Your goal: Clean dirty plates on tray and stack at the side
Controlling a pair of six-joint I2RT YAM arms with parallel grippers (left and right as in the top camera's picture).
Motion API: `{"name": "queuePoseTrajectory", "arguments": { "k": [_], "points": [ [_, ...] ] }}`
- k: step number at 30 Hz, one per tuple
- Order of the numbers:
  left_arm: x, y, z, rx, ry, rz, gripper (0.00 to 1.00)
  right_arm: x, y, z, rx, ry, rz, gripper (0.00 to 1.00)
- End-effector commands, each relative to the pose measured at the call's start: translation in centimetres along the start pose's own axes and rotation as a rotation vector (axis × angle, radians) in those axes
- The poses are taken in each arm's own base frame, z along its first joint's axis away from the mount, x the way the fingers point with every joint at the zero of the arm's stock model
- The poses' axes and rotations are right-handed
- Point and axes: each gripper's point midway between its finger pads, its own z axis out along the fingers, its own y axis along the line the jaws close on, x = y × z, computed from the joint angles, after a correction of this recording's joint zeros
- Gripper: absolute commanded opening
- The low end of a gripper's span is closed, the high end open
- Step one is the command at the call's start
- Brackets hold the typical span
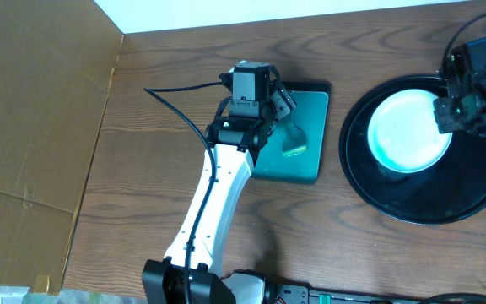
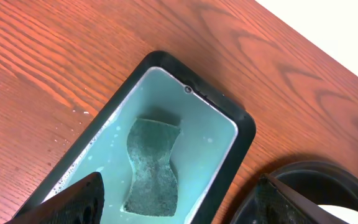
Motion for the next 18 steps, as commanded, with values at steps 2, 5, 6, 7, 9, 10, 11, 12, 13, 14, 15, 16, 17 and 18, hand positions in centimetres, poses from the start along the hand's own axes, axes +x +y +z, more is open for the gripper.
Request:
{"name": "queuePoseTrajectory", "arguments": {
  "k": [2, 5, 6, 7, 9, 10, 11, 12, 13, 14, 15, 16, 17, 18],
  "points": [
    [-0.4, 0.1, -0.1, -0.006, -0.011, -0.002, 0.79, -1.7, -1.0, -3.8, 0.219, -0.108, -0.087, 0.01],
    [-0.4, 0.1, -0.1, -0.006, -0.011, -0.002, 0.79, -2.2, -0.3, -5.8, 0.286, -0.159, -0.156, 0.01],
    [-0.4, 0.1, -0.1, -0.006, -0.011, -0.002, 0.79, -2.3, 0.0, -6.3, 0.302, -0.174, -0.175, 0.01],
    [-0.4, 0.1, -0.1, -0.006, -0.011, -0.002, 0.79, -2.4, 0.2, -6.7, 0.315, -0.185, -0.186, 0.01],
    [-0.4, 0.1, -0.1, -0.006, -0.011, -0.002, 0.79, -2.5, 0.5, -7.6, 0.356, -0.208, -0.216, 0.01],
    [-0.4, 0.1, -0.1, -0.006, -0.011, -0.002, 0.79, -2.6, 0.6, -7.9, 0.372, -0.215, -0.226, 0.01],
    [-0.4, 0.1, -0.1, -0.006, -0.011, -0.002, 0.79, -2.6, 0.7, -8.1, 0.396, -0.221, -0.235, 0.01],
    [-0.4, 0.1, -0.1, -0.006, -0.011, -0.002, 0.79, -2.7, 0.7, -8.3, 0.418, -0.226, -0.242, 0.01],
    [-0.4, 0.1, -0.1, -0.006, -0.011, -0.002, 0.79, -2.7, 0.7, -8.5, 0.440, -0.229, -0.254, 0.01],
    [-0.4, 0.1, -0.1, -0.006, -0.011, -0.002, 0.79, -2.7, 0.6, -8.7, 0.469, -0.234, -0.265, 0.01],
    [-0.4, 0.1, -0.1, -0.006, -0.011, -0.002, 0.79, -2.8, 0.6, -8.9, 0.492, -0.238, -0.272, 0.01],
    [-0.4, 0.1, -0.1, -0.006, -0.011, -0.002, 0.79, -2.8, 0.5, -9.3, 0.524, -0.246, -0.281, 0.01],
    [-0.4, 0.1, -0.1, -0.006, -0.011, -0.002, 0.79, -3.0, 0.4, -9.7, 0.562, -0.256, -0.285, 0.01],
    [-0.4, 0.1, -0.1, -0.006, -0.011, -0.002, 0.79, -3.1, 0.2, -10.1, 0.602, -0.266, -0.294, 0.01]
  ]
}}
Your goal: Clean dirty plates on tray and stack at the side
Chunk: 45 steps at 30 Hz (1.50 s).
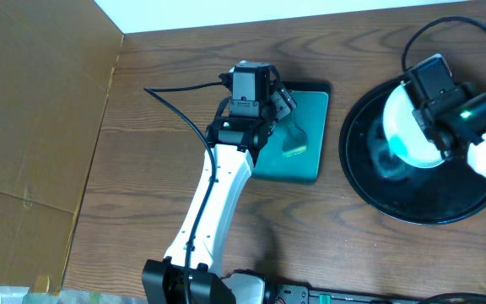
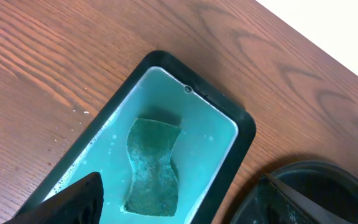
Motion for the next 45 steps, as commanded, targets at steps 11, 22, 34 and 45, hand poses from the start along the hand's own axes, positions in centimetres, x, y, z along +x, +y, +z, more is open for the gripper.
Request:
{"name": "queuePoseTrajectory", "arguments": {
  "k": [11, 22, 34, 45],
  "points": [
    [-0.4, 0.1, -0.1, -0.006, -0.011, -0.002, 0.79, -3.4, -1.8, -5.0, 0.371, -0.106, -0.390, 0.01],
    [-0.4, 0.1, -0.1, -0.006, -0.011, -0.002, 0.79, -5.2, -2.1, -7.4, 0.519, -0.136, -0.519, 0.01],
    [-0.4, 0.1, -0.1, -0.006, -0.011, -0.002, 0.80, -5.7, -2.3, -7.8, 0.541, -0.148, -0.520, 0.01],
    [-0.4, 0.1, -0.1, -0.006, -0.011, -0.002, 0.80, -4.2, 0.0, -1.5, 0.024, -0.161, -0.210, 0.01]
  ]
}}
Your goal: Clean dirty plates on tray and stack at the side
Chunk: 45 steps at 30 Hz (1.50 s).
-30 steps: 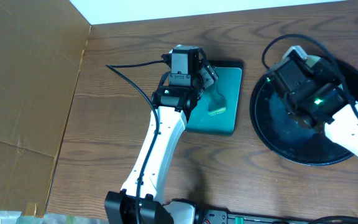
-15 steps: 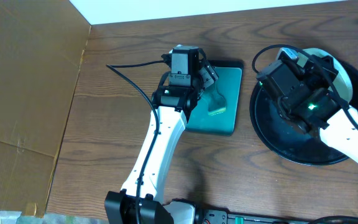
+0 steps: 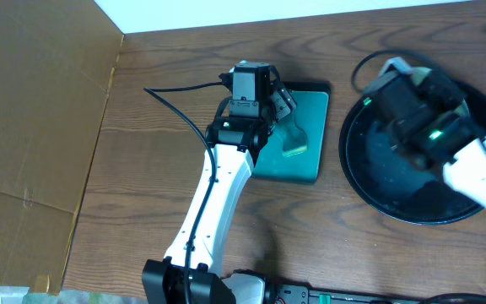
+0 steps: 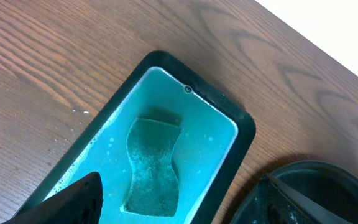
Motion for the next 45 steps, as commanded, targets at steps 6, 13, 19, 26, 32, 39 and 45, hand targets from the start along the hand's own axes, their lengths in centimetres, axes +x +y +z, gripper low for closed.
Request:
{"name": "queuePoseTrajectory", "arguments": {
  "k": [6, 13, 19, 26, 32, 39, 45],
  "points": [
    [-0.4, 0.1, -0.1, -0.006, -0.011, -0.002, 0.80, 2.1, 3.3, 3.4, -0.720, -0.066, 0.459, 0.01],
    [-0.4, 0.1, -0.1, -0.006, -0.011, -0.002, 0.80, 6.0, 5.2, 5.6, -0.961, 0.004, 0.617, 0.01],
    [-0.4, 0.1, -0.1, -0.006, -0.011, -0.002, 0.80, 8.8, 10.3, 8.7, -1.011, 0.132, 0.638, 0.01],
    [-0.4, 0.1, -0.1, -0.006, -0.011, -0.002, 0.80, 10.1, 12.8, 11.6, -0.983, 0.234, 0.681, 0.01],
    [-0.4, 0.1, -0.1, -0.006, -0.011, -0.002, 0.80, 11.3, 12.6, 12.6, -0.906, 0.291, 0.689, 0.27],
    [-0.4, 0.1, -0.1, -0.006, -0.011, -0.002, 0.80, 12.1, 13.8, 11.6, -0.956, 0.340, 0.681, 0.34],
    [-0.4, 0.1, -0.1, -0.006, -0.011, -0.002, 0.80, 12.8, 15.7, 11.2, -0.992, 0.338, 0.681, 0.37]
  ]
}}
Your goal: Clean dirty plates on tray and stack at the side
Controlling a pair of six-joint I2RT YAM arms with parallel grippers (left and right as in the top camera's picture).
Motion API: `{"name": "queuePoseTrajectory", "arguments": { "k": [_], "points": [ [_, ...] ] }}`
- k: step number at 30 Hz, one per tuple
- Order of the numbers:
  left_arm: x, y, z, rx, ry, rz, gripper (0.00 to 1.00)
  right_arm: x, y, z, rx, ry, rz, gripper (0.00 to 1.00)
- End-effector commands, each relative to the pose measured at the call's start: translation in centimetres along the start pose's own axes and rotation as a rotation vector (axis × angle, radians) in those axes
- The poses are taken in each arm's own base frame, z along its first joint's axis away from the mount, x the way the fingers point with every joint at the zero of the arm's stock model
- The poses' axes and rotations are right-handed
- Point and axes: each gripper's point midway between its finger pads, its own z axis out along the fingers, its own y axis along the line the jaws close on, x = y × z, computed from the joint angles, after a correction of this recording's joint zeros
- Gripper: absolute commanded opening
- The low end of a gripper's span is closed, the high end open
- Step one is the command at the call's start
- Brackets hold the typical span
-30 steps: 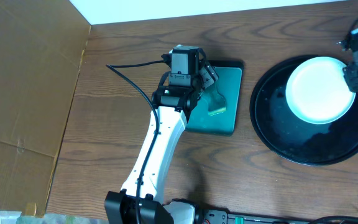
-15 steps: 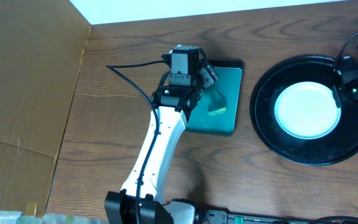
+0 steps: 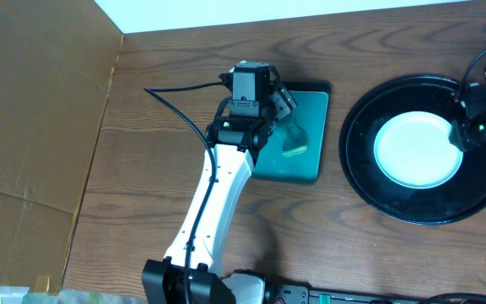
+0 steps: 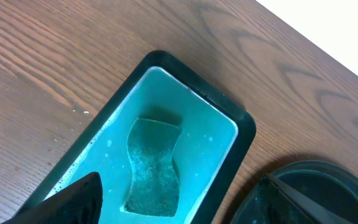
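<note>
A white plate lies flat in the round black tray at the right of the overhead view. My right gripper is at the plate's right rim; its jaws are too small and dark to read. A green sponge lies in the soapy water of a teal basin left of the tray. My left gripper hangs open just above the sponge, with one finger on each side and nothing held. The tray's edge shows at the lower right of the left wrist view.
A cardboard wall stands along the left of the wooden table. The left arm runs from the front edge up to the basin. A black cable loops to the left of the arm.
My right arm lay across the tray's upper half and hid the plate. It is now at the tray's right edge, and the plate lies flat in full view. The left gripper has not moved.
At first my right gripper was at the plate's upper right rim. Then the arm reached over the plate's right side. Then it covered the tray's upper half and the plate could not be seen. Now the plate rests slightly lower and further right. The left gripper stayed open over the sponge throughout.
</note>
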Motion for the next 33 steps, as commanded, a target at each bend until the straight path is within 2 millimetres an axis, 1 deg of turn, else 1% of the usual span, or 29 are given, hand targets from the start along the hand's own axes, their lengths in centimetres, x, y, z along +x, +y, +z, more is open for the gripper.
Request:
{"name": "queuePoseTrajectory", "arguments": {
  "k": [1, 4, 5, 7, 8, 11, 14, 16, 18, 20, 22, 24, 26, 27, 28, 29, 30, 31, 32, 33],
  "points": [
    [-0.4, 0.1, -0.1, -0.006, -0.011, -0.002, 0.80, 1.3, 0.5, 1.2, -0.026, 0.020, 0.015, 0.37],
    [-0.4, 0.1, -0.1, -0.006, -0.011, -0.002, 0.80, 1.5, 0.4, 1.5, -0.025, 0.013, 0.016, 0.36],
    [-0.4, 0.1, -0.1, -0.006, -0.011, -0.002, 0.80, 1.6, 0.4, 1.7, -0.025, 0.008, 0.015, 0.31],
    [-0.4, 0.1, -0.1, -0.006, -0.011, -0.002, 0.80, 1.7, 0.3, 1.8, -0.023, 0.005, 0.014, 0.07],
    [-0.4, 0.1, -0.1, -0.006, -0.011, -0.002, 0.80, 1.6, 0.2, 1.9, -0.020, 0.004, 0.015, 0.01],
    [-0.4, 0.1, -0.1, -0.006, -0.011, -0.002, 0.80, 1.3, 0.1, 1.8, -0.010, -0.010, 0.022, 0.01],
    [-0.4, 0.1, -0.1, -0.006, -0.011, -0.002, 0.80, 0.4, -0.4, 1.4, 0.020, -0.031, 0.034, 0.01],
    [-0.4, 0.1, -0.1, -0.006, -0.011, -0.002, 0.80, -0.6, -0.6, 0.6, 0.041, -0.049, 0.031, 0.01],
    [-0.4, 0.1, -0.1, -0.006, -0.011, -0.002, 0.80, -1.6, -0.9, -0.7, 0.070, -0.071, 0.026, 0.01],
    [-0.4, 0.1, -0.1, -0.006, -0.011, -0.002, 0.80, -2.8, -1.3, -2.7, 0.117, -0.100, 0.021, 0.01],
    [-0.4, 0.1, -0.1, -0.006, -0.011, -0.002, 0.80, -3.7, -1.7, -5.1, 0.188, -0.129, 0.012, 0.01],
    [-0.4, 0.1, -0.1, -0.006, -0.011, -0.002, 0.80, -4.5, -2.3, -8.1, 0.302, -0.175, -0.004, 0.01],
    [-0.4, 0.1, -0.1, -0.006, -0.011, -0.002, 0.80, -5.2, -2.5, -10.9, 0.411, -0.227, -0.034, 0.01],
    [-0.4, 0.1, -0.1, -0.006, -0.011, -0.002, 0.80, -5.5, -2.2, -12.5, 0.463, -0.258, -0.074, 0.01],
    [-0.4, 0.1, -0.1, -0.006, -0.011, -0.002, 0.80, -5.8, -1.8, -13.7, 0.506, -0.279, -0.111, 0.01],
    [-0.4, 0.1, -0.1, -0.006, -0.011, -0.002, 0.80, -6.1, -1.1, -15.6, 0.566, -0.314, -0.158, 0.01],
    [-0.4, 0.1, -0.1, -0.006, -0.011, -0.002, 0.80, -6.3, -0.6, -16.9, 0.616, -0.337, -0.189, 0.01],
    [-0.4, 0.1, -0.1, -0.006, -0.011, -0.002, 0.80, -6.4, -0.2, -17.8, 0.651, -0.353, -0.207, 0.01],
    [-0.4, 0.1, -0.1, -0.006, -0.011, -0.002, 0.80, -6.5, 0.2, -19.2, 0.718, -0.378, -0.228, 0.01],
    [-0.4, 0.1, -0.1, -0.006, -0.011, -0.002, 0.80, -6.6, 0.5, -20.2, 0.775, -0.395, -0.236, 0.01]
  ]
}}
